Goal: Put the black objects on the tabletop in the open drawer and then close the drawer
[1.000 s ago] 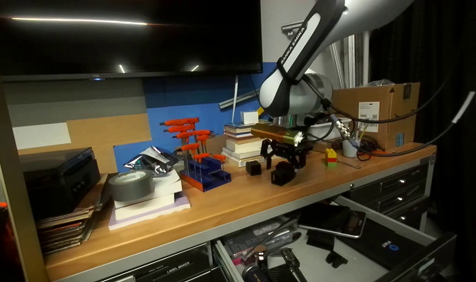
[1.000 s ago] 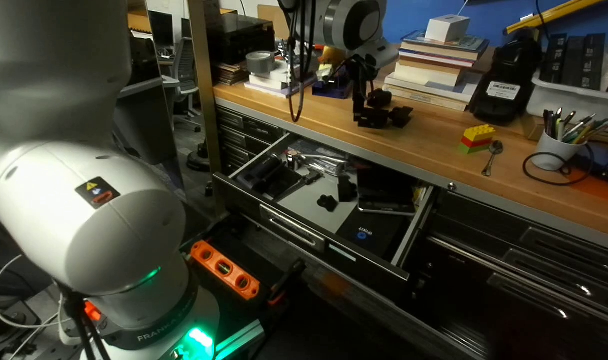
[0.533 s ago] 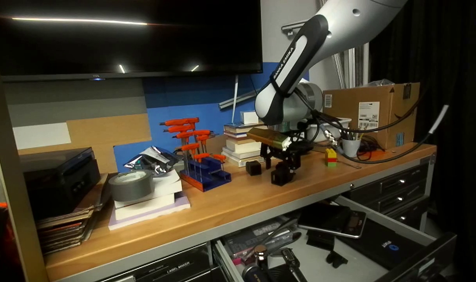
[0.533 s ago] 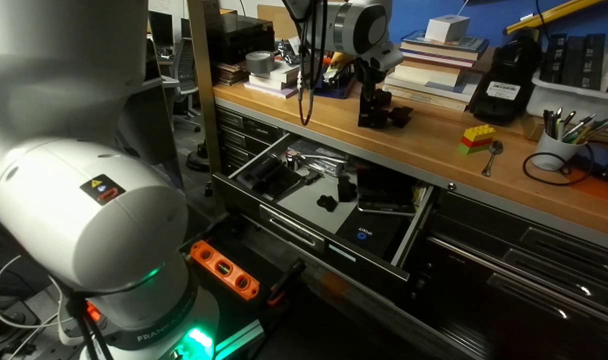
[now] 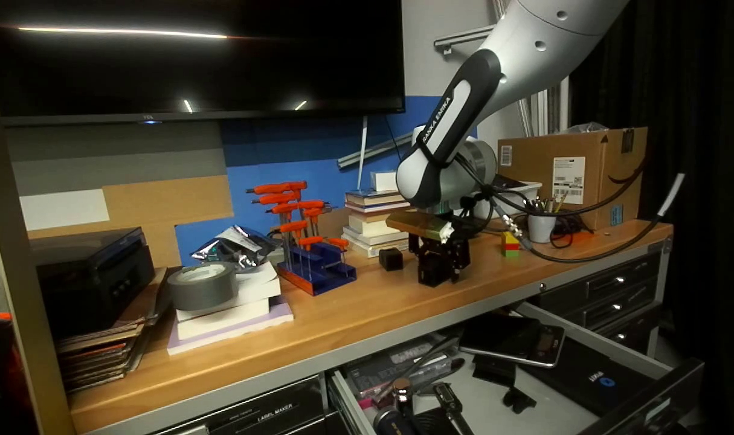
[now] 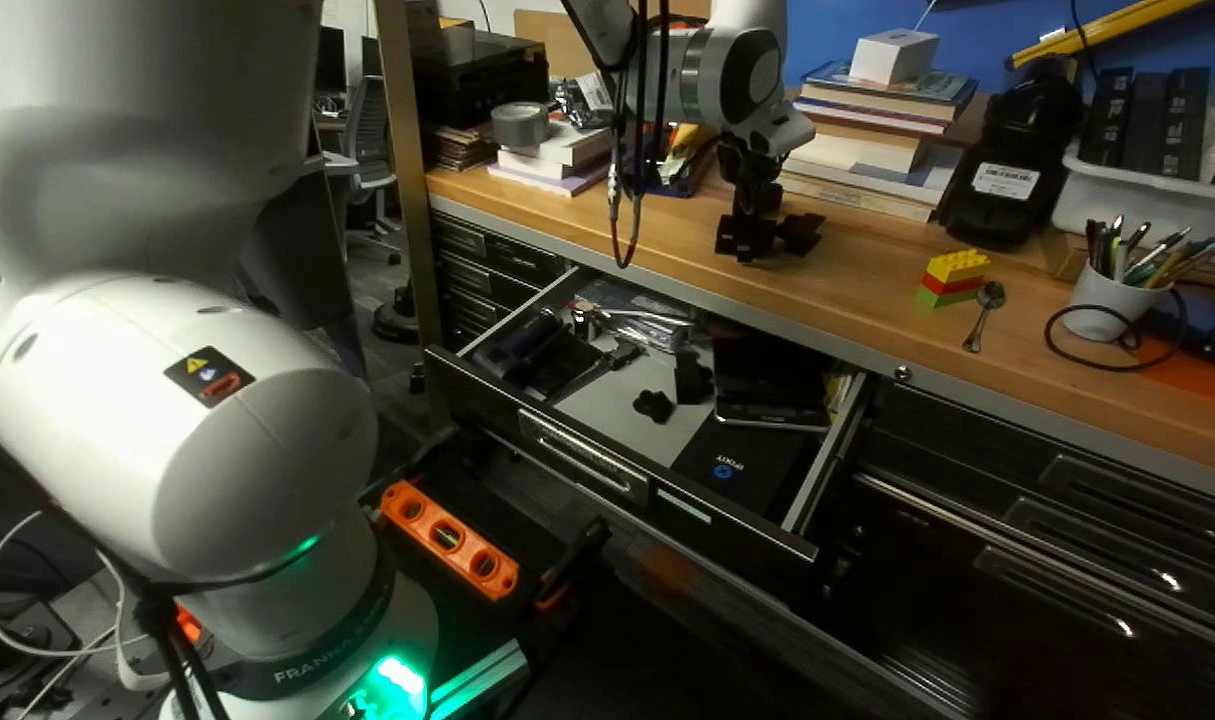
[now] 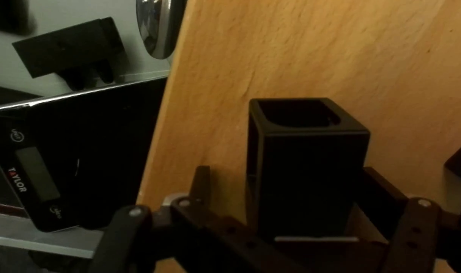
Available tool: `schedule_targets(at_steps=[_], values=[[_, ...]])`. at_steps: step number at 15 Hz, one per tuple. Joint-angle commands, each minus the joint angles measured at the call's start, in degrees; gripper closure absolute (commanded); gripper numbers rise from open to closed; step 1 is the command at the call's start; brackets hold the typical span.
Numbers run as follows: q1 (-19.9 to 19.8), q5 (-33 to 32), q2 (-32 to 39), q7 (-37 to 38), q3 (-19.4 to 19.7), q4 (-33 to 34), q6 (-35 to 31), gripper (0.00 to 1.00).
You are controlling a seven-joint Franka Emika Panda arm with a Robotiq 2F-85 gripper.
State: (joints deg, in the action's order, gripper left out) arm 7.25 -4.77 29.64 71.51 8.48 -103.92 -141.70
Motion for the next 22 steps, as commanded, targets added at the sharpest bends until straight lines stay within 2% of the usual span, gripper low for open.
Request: schedule_targets(at_steps=[1, 6, 10, 13, 17, 22], values=[[0.8, -2.0, 1.4, 0.4, 0.9, 2.4, 1.9, 0.34], [0.7, -2.9, 1.1, 0.3, 0.9, 2.8, 3.5, 0.73], [-0.1, -3.4, -0.4, -3.8, 0.2, 1.3, 5.7, 0.74], [-1.3, -2.5, -4.0, -9.7, -0.7, -3.3, 7.5, 0.74], [-2.2, -2.7, -10.5, -14.8, -0.3, -13.1, 6.2, 0.74], [-3.5, -3.8, -19.0, -15.4, 0.5, -27.2, 3.9, 0.74]])
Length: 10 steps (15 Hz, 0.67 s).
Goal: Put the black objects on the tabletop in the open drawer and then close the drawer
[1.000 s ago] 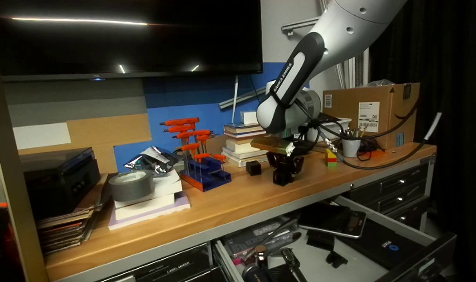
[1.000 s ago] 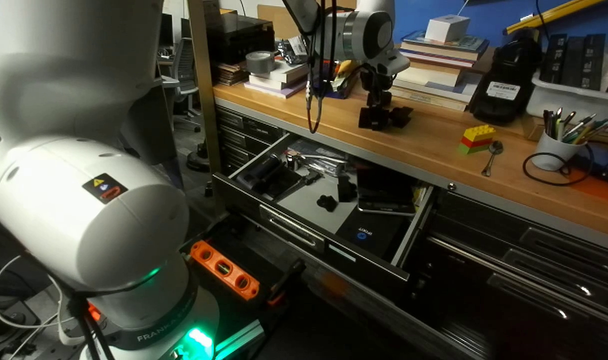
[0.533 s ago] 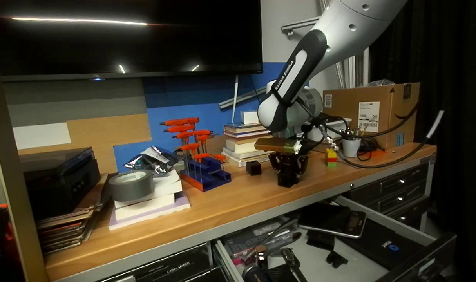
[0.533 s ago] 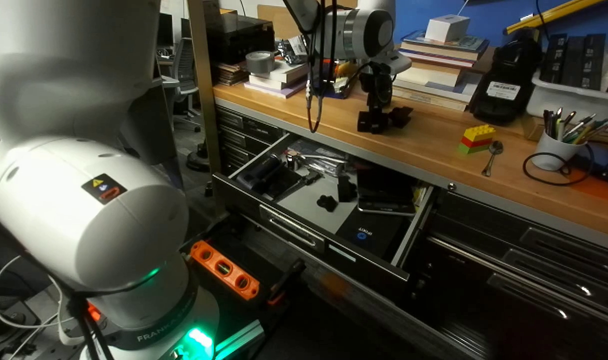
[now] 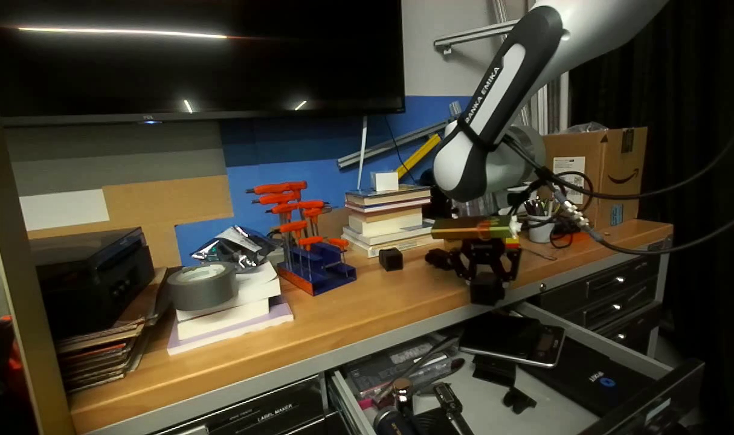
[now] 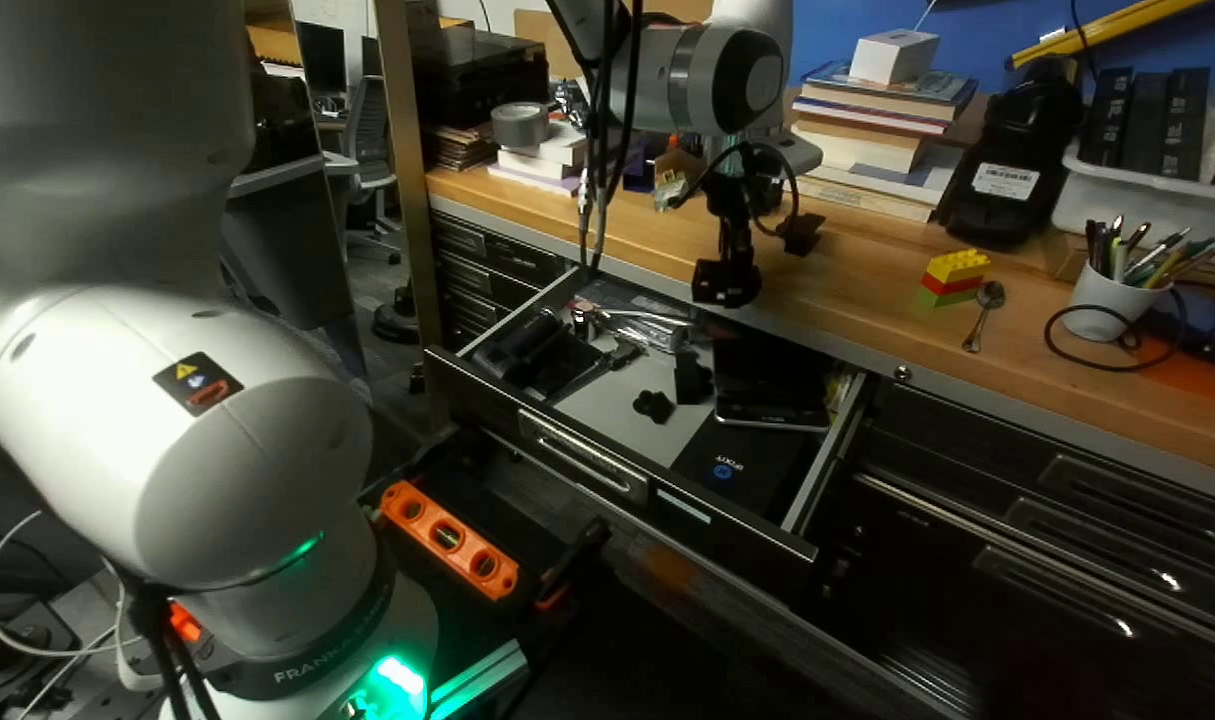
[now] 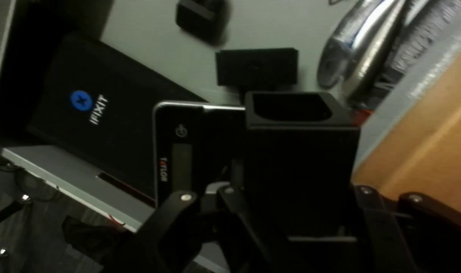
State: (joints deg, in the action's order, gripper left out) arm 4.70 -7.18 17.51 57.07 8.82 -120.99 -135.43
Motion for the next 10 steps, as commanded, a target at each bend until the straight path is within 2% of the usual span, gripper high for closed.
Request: schedule_targets(at_steps=[1, 5, 10], values=[[-1.4, -1.6, -7.9, -0.6, 0.2, -12.3, -2.5, 0.74], [-3.2, 0.4, -8.5, -0.2, -0.5, -18.5, -4.3, 0.74], [-3.3, 2.3, -5.8, 1.7, -0.6, -23.2, -9.7, 0.74]])
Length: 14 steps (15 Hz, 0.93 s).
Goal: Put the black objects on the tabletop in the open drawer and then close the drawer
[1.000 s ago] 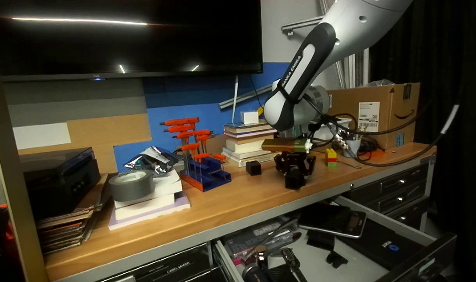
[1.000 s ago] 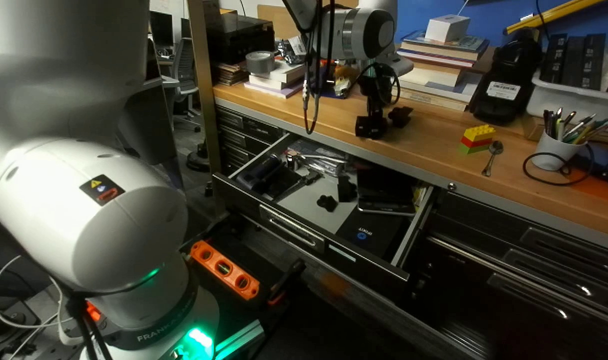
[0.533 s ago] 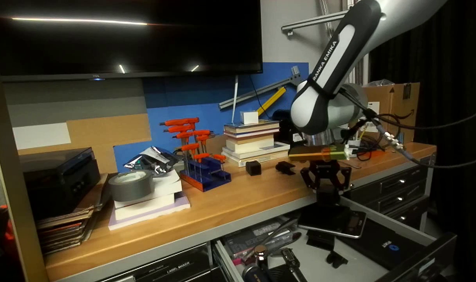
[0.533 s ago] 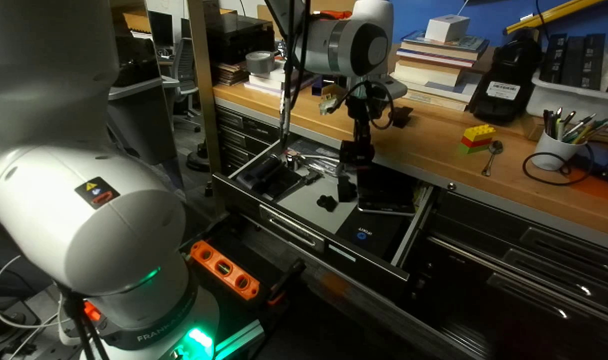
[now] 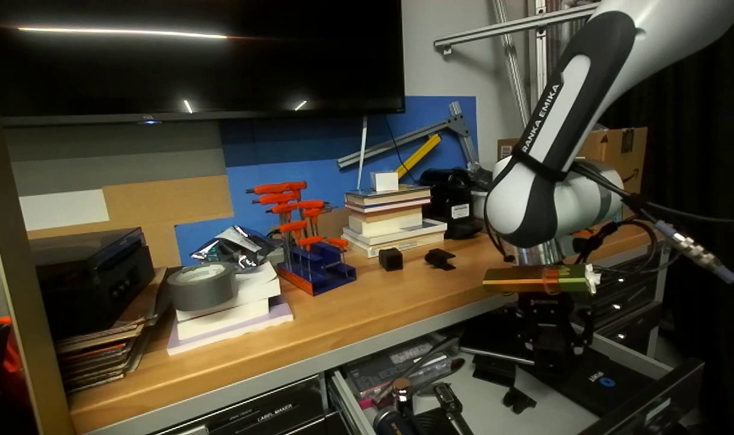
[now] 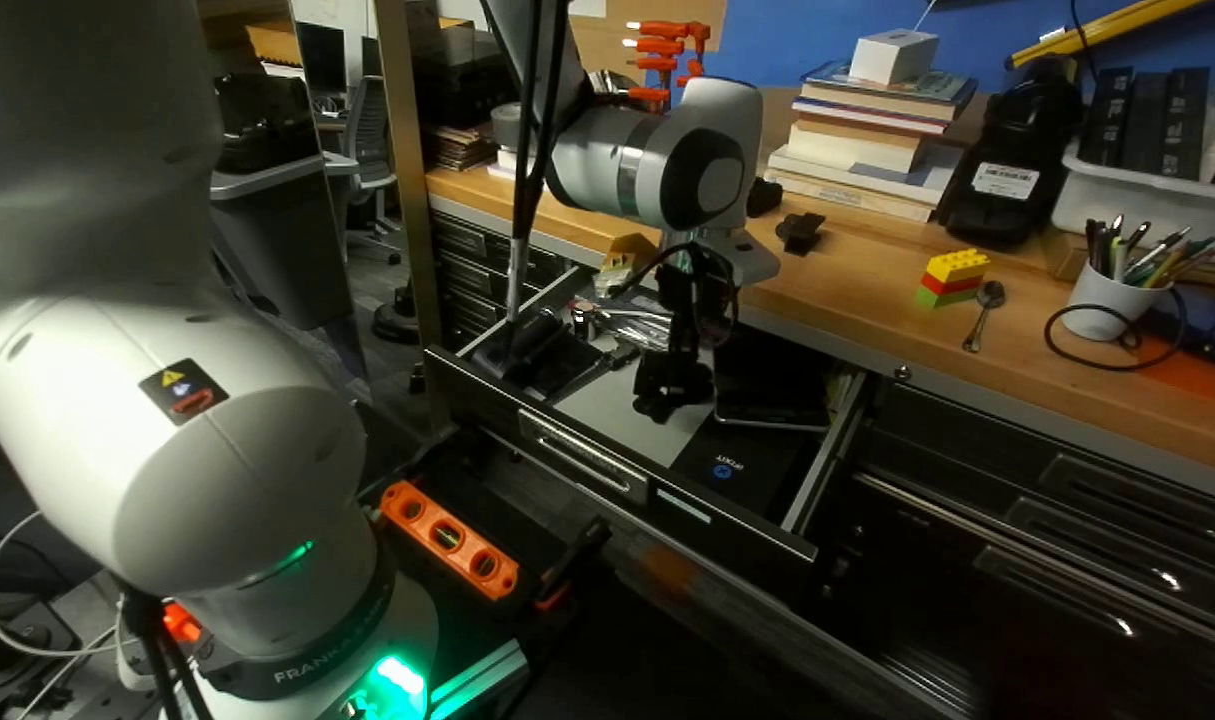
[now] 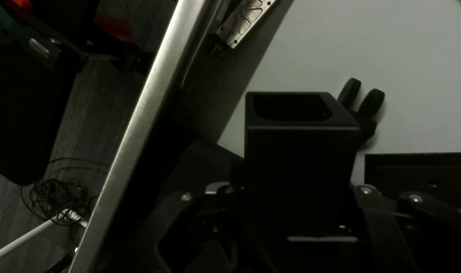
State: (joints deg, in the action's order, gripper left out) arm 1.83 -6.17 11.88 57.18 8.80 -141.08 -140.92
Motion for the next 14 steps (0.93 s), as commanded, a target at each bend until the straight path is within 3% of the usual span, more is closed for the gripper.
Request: schedule_targets(at_steps=[1, 14], values=[[-0.4, 2.3, 0.2, 1.6, -0.8, -4.0, -5.6, 0.74], [-0.1, 18.2, 4.7, 0.4, -4.4, -8.4, -15.0, 0.74]])
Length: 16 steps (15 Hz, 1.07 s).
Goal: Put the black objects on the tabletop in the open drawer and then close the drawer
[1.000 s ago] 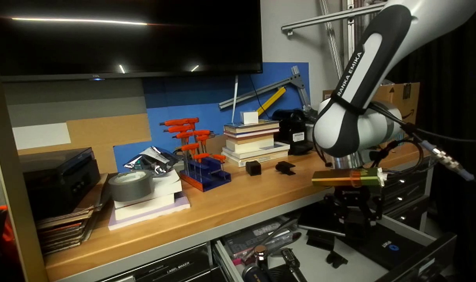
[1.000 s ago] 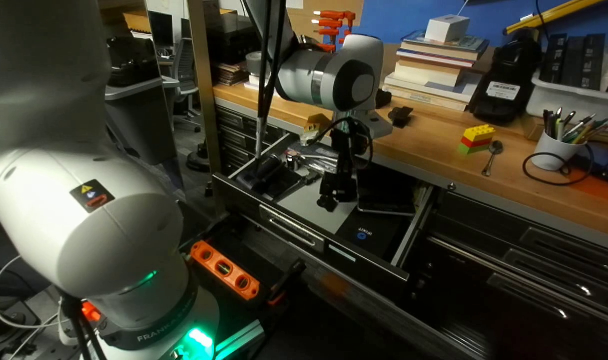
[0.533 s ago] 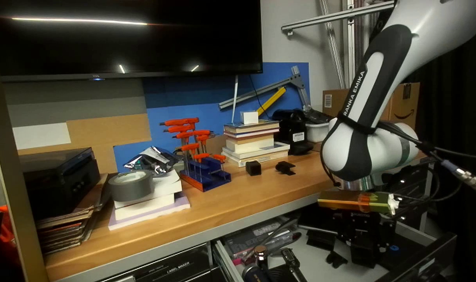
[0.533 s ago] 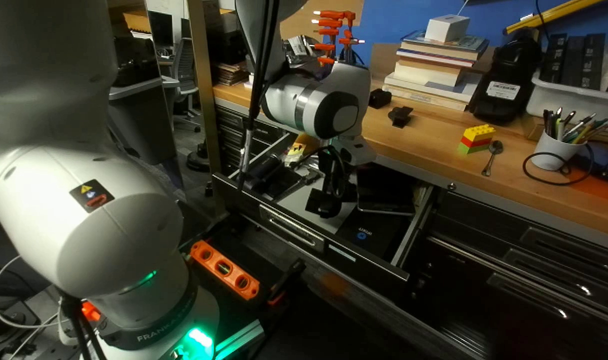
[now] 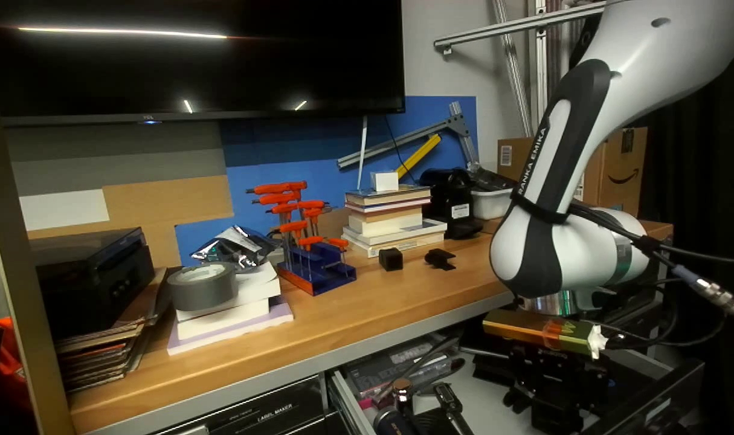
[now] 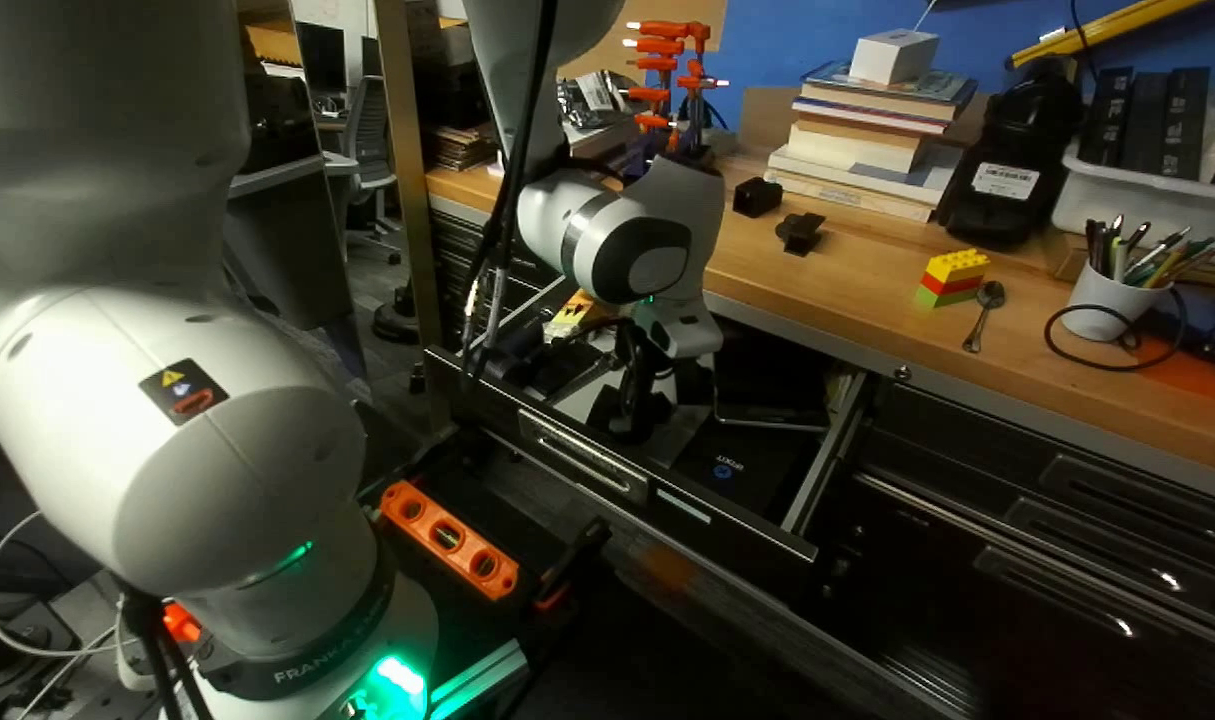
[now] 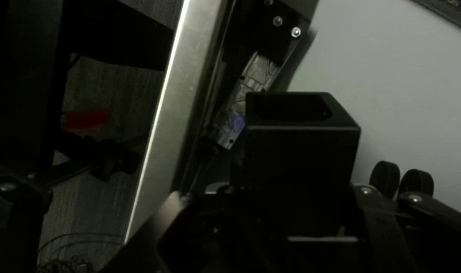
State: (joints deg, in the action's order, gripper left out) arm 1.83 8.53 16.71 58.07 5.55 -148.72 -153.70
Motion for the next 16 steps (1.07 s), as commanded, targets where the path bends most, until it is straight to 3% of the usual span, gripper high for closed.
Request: schedule_targets(at_steps=[1, 2, 3, 6, 11, 14, 16], values=[[0.1, 3.8, 0.0, -0.1, -1.1, -0.8, -2.8, 0.74], [0.4, 3.8, 0.0, 0.1, -0.9, -0.9, -3.3, 0.42], [1.2, 2.0, 0.0, 1.1, 0.3, -1.3, -4.4, 0.23], [1.7, 0.4, -0.5, 0.5, 1.5, -1.5, -4.8, 0.03], [5.6, -14.1, -7.4, 1.6, 7.3, -0.2, 0.7, 0.0], [4.6, -19.6, -12.5, -0.1, 5.6, 3.0, 6.0, 0.0], [3.0, -19.9, -14.9, -3.3, 3.0, 6.1, 8.8, 0.0]])
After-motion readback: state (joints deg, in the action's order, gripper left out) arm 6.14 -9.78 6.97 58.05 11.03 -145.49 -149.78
